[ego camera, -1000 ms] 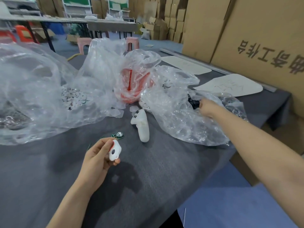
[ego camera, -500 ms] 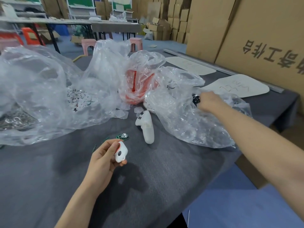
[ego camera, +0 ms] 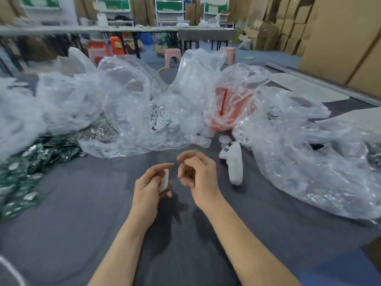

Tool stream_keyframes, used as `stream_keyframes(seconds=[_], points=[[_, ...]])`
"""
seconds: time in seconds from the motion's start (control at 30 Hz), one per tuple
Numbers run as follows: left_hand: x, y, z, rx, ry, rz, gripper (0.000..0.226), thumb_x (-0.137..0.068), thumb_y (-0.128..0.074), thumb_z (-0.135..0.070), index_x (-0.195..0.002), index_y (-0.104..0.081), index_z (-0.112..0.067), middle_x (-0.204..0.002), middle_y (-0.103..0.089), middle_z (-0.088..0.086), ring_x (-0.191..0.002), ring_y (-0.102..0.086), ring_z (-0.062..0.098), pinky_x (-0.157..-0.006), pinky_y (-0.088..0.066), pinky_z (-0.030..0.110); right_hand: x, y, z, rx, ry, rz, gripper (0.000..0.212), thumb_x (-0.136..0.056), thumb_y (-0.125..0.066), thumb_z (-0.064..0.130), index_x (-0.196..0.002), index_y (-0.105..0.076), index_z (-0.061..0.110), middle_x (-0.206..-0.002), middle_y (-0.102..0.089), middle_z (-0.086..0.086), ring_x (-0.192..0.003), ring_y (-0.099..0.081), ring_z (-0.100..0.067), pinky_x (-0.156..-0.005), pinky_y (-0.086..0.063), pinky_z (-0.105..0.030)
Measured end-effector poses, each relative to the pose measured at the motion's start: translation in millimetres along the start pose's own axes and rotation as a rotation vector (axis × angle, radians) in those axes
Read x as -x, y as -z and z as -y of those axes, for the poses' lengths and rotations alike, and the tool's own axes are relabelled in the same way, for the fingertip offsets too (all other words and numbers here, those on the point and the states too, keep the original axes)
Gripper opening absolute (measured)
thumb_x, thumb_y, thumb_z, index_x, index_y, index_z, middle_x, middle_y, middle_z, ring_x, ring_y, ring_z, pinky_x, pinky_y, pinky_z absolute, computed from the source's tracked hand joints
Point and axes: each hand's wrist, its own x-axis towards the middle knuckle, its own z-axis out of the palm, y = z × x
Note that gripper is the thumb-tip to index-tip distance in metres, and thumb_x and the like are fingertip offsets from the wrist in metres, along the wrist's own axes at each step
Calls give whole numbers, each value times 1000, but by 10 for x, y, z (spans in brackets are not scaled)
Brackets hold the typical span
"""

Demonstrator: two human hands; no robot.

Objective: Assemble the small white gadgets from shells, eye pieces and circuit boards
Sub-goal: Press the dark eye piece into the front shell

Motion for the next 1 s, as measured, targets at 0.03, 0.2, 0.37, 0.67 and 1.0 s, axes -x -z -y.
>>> stream_keyframes(seconds=[0.03, 0.2, 0.37, 0.67, 1.0], points=[[10, 61, -15, -30, -19, -23, 49, -95, -37, 6, -88, -75, -23, -96, -62, 10, -65, -63, 14, -48, -47, 24, -29, -37, -106, -121, -105, -11, 24, -83, -38, -5, -76, -60, 4, -50, -55, -12, -36, -35, -13, -38, -23, -20], [87, 1, 11, -266, -127, 27, 22, -93, -58, -7, -89, -73, -22, -89, -62, 13, -55, -59, 11, -52, -45, 19, -126, 214, -157, -362, -284, 42, 30, -87, -32, -4, -95, -60, 1, -82, -70, -20, -47, -52, -16, -45, -46, -22], [58, -79, 18, -367, -177, 5, 18, -89, -63, -6, -80, -68, -21, -88, -61, 5, -49, -56, 2, -46, -44, 14, -84, 231, -175, -349, -320, 103, 26, -92, -39, -5, -100, -62, 3, -89, -72, -17, -55, -63, -11, -55, -54, -17], [50, -84, 48, -373, -149, -17, 19, -93, -59, -12, -78, -67, -21, -84, -60, -1, -52, -56, 4, -47, -48, 22, -51, 176, -229, -239, -243, 148, 16, -78, -62, 11, -94, -62, 5, -90, -73, -17, -40, -50, -10, -41, -44, -18], [61, -76, 60, -391, -171, -25, 25, -94, -57, -12, -76, -68, -25, -84, -61, -2, -50, -56, 7, -46, -47, 21, 12, 143, -243, 117, -48, 70, 27, -92, -55, -1, -102, -73, 17, -82, -73, -6, -59, -59, -11, -53, -49, -19]])
